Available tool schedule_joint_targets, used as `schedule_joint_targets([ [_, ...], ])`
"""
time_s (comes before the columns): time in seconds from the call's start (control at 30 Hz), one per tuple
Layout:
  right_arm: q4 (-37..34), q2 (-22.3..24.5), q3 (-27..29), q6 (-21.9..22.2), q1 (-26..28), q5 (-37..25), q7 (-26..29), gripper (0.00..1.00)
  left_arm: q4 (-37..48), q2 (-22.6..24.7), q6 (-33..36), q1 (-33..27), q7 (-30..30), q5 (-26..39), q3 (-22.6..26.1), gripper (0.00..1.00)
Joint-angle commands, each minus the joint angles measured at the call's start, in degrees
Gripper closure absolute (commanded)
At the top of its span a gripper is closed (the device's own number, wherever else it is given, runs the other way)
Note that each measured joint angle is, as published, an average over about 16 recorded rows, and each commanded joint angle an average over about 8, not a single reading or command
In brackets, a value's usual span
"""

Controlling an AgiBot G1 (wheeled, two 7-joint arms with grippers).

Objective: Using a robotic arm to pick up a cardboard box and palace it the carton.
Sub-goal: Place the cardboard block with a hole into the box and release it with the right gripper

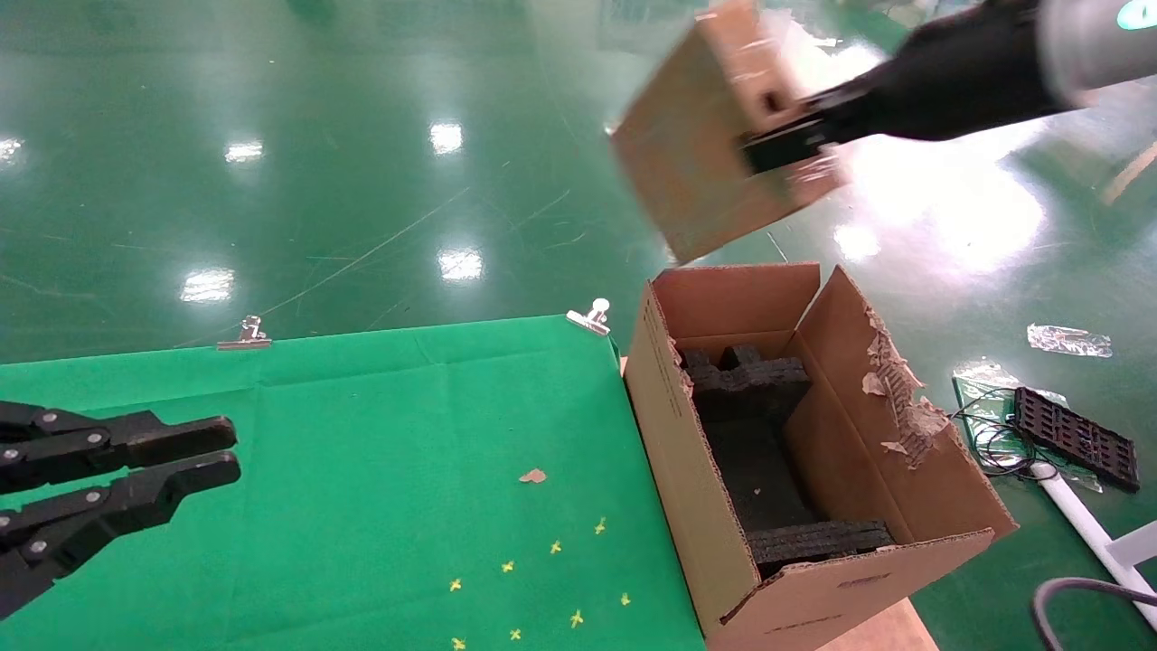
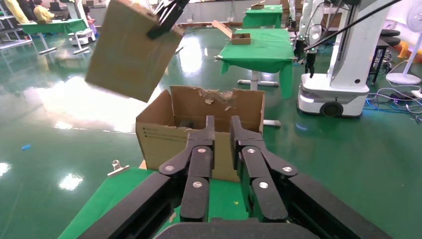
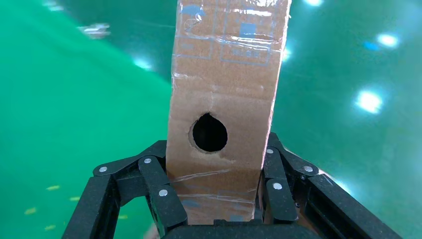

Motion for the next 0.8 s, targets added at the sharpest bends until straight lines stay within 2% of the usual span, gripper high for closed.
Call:
schedule_joint_targets([
  [0.03, -2.3, 1.0, 0.1, 0.0, 1.3, -1.3, -0.7, 1.0, 0.0, 0.0, 0.0, 0.0, 0.0, 0.0, 0.0, 1.0],
  [0.13, -6.3, 2.2, -0.7, -1.6, 1.7, -2.8, -1.5, 1.0, 0.0, 0.0, 0.0, 0.0, 0.0, 0.0, 0.0, 0.99],
  [0.17, -7.7, 2.5, -0.9, -2.2, 1.7, -3.1, -1.7, 1.0, 0.0, 0.0, 0.0, 0.0, 0.0, 0.0, 0.0, 0.92],
  [0.37, -16.3, 3.4, -2.5, -6.2, -0.8, -3.0, -2.5, 1.0, 0.0, 0.0, 0.0, 0.0, 0.0, 0.0, 0.0, 0.17],
  [0.4, -17.9, 3.4, -2.6, -6.8, -1.7, -2.6, -2.6, 1.0, 0.0, 0.0, 0.0, 0.0, 0.0, 0.0, 0.0, 0.06],
  [0.43, -19.5, 3.3, -2.8, -7.3, -2.5, -2.2, -2.6, 1.0, 0.0, 0.0, 0.0, 0.0, 0.0, 0.0, 0.0, 0.0],
  [0.6, -26.9, 1.8, -3.6, -8.5, -6.6, -1.0, -3.6, 1.0, 0.0, 0.0, 0.0, 0.0, 0.0, 0.0, 0.0, 0.0],
  [0.8, -33.5, -1.2, -4.7, -7.7, -9.4, -2.1, -5.9, 1.0, 0.0, 0.0, 0.0, 0.0, 0.0, 0.0, 0.1, 0.0],
])
